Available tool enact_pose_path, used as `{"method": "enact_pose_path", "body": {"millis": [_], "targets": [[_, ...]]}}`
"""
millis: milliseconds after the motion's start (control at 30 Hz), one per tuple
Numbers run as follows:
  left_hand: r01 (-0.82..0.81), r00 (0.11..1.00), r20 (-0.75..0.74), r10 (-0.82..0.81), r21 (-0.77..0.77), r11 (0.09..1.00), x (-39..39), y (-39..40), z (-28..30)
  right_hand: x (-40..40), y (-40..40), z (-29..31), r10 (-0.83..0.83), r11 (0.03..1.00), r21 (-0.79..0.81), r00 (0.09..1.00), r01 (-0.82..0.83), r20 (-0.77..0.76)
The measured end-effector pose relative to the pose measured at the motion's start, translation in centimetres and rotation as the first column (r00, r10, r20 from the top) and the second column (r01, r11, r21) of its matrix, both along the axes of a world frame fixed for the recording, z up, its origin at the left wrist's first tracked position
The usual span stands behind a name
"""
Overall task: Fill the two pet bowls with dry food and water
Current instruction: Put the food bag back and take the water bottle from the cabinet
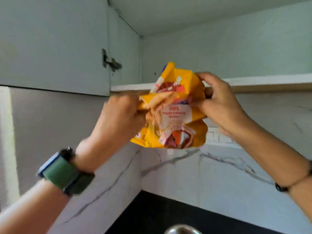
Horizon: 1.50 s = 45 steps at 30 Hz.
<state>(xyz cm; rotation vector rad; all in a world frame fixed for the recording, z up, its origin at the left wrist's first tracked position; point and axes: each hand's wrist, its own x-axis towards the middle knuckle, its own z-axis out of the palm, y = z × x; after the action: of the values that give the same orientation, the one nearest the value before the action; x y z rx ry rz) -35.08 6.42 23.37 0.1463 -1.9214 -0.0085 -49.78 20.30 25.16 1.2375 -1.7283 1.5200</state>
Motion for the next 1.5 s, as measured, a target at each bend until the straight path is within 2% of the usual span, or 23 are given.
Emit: {"method": "enact_pose_path", "body": {"millis": [67, 167, 333, 433, 567, 667, 733, 833, 900, 967, 1067, 1200, 1333, 1400, 1500], "targets": [[-0.092, 0.995, -0.015, 0.094, 0.086, 0.992, 0.6, -1.2, 3.4, 0.3, -2.1, 3.7, -0.011, 0.999, -0.037, 0.998, 0.009, -0.068], [-0.203, 0.979, 0.026, 0.202, 0.194, 0.96, 1.0, -2.2, 8.3, 0.0, -5.1, 8.8, -0.009, 0.999, -0.048, 0.997, 0.005, -0.08], [-0.221, 0.975, 0.014, 0.221, 0.025, 0.975, -1.3, -5.2, 14.5, -1.6, -9.3, 15.7, -0.049, 0.997, -0.059, 0.997, 0.046, -0.055], [-0.234, 0.971, 0.047, 0.233, 0.004, 0.972, -4.5, -7.1, 16.9, -3.7, -11.9, 18.3, -0.126, 0.989, -0.079, 0.992, 0.124, -0.019], [-0.222, 0.968, 0.118, 0.223, -0.019, 0.975, -9.6, -10.4, 17.7, -7.3, -15.9, 19.1, -0.214, 0.971, -0.111, 0.977, 0.211, -0.012], [-0.248, 0.948, 0.186, 0.257, -0.071, 0.966, -12.6, -12.7, 16.4, -10.0, -19.2, 17.9, -0.207, 0.972, -0.105, 0.978, 0.21, 0.031], [-0.338, 0.912, 0.205, 0.356, -0.118, 0.934, -14.2, -14.1, 15.4, -11.5, -21.4, 17.5, -0.195, 0.979, -0.036, 0.977, 0.199, 0.088], [-0.445, 0.861, 0.182, 0.474, -0.181, 0.877, -15.6, -15.6, 14.8, -11.8, -22.3, 17.8, -0.223, 0.953, 0.24, 0.963, 0.183, 0.151], [-0.491, 0.83, 0.176, 0.529, -0.218, 0.843, -16.6, -16.6, 15.3, -11.5, -21.9, 17.6, -0.285, 0.873, 0.427, 0.957, 0.235, 0.054], [-0.517, 0.806, 0.188, 0.562, -0.239, 0.822, -17.4, -17.2, 16.2, -10.4, -21.4, 17.3, -0.325, 0.789, 0.511, 0.938, 0.34, -0.123], [-0.525, 0.783, 0.221, 0.582, -0.268, 0.808, -18.7, -17.5, 17.1, -9.3, -21.9, 15.9, -0.221, 0.72, 0.63, 0.957, 0.291, -0.189], [-0.543, 0.756, 0.255, 0.603, -0.273, 0.795, -19.7, -18.3, 17.5, -9.3, -23.5, 15.6, -0.181, 0.665, 0.681, 0.951, 0.307, -0.252], [-0.503, 0.791, 0.276, 0.545, -0.212, 0.838, -20.8, -18.5, 17.5, -10.7, -24.8, 15.5, -0.227, 0.558, 0.752, 0.936, 0.35, -0.268], [-0.46, 0.81, 0.309, 0.499, -0.194, 0.866, -21.4, -18.3, 17.6, -11.2, -25.1, 15.5, -0.225, 0.552, 0.759, 0.938, 0.346, -0.264], [-0.421, 0.787, 0.442, 0.43, -0.124, 0.899, -22.2, -18.2, 17.4, -11.6, -24.9, 15.3, -0.278, 0.55, 0.708, 0.896, 0.444, -0.345]]}}
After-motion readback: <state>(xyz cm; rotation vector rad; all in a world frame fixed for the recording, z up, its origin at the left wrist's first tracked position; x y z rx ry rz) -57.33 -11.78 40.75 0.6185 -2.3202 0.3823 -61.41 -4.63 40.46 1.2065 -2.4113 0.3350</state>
